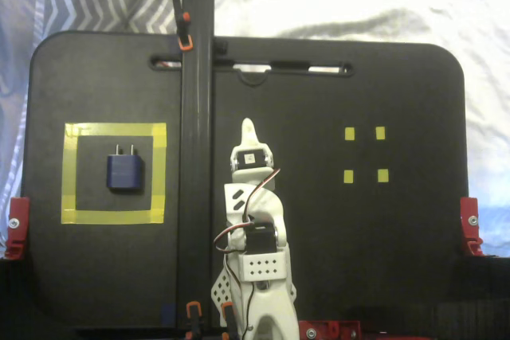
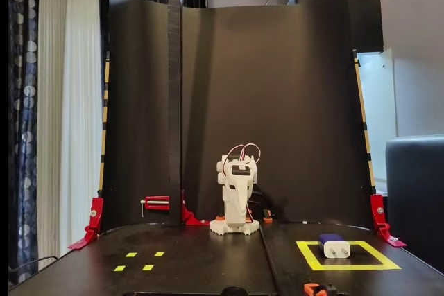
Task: Grasp a block and put it in the designated area.
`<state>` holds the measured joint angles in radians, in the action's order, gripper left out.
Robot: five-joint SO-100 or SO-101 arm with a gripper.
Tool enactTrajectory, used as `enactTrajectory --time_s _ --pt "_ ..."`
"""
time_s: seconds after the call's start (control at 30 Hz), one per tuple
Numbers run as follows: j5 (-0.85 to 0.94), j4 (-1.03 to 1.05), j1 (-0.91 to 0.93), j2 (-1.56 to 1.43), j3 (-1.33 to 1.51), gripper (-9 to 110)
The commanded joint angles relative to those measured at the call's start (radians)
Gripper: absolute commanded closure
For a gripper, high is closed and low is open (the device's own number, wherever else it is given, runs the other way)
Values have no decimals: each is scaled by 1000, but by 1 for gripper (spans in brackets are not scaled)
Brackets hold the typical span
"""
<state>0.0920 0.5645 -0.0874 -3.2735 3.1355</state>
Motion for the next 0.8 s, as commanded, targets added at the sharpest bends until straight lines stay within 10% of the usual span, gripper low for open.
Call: enactTrajectory --time_s 0.0,0.77 --pt "8 26 -3 -11 6 102" --pt "34 193 -9 -37 8 102"
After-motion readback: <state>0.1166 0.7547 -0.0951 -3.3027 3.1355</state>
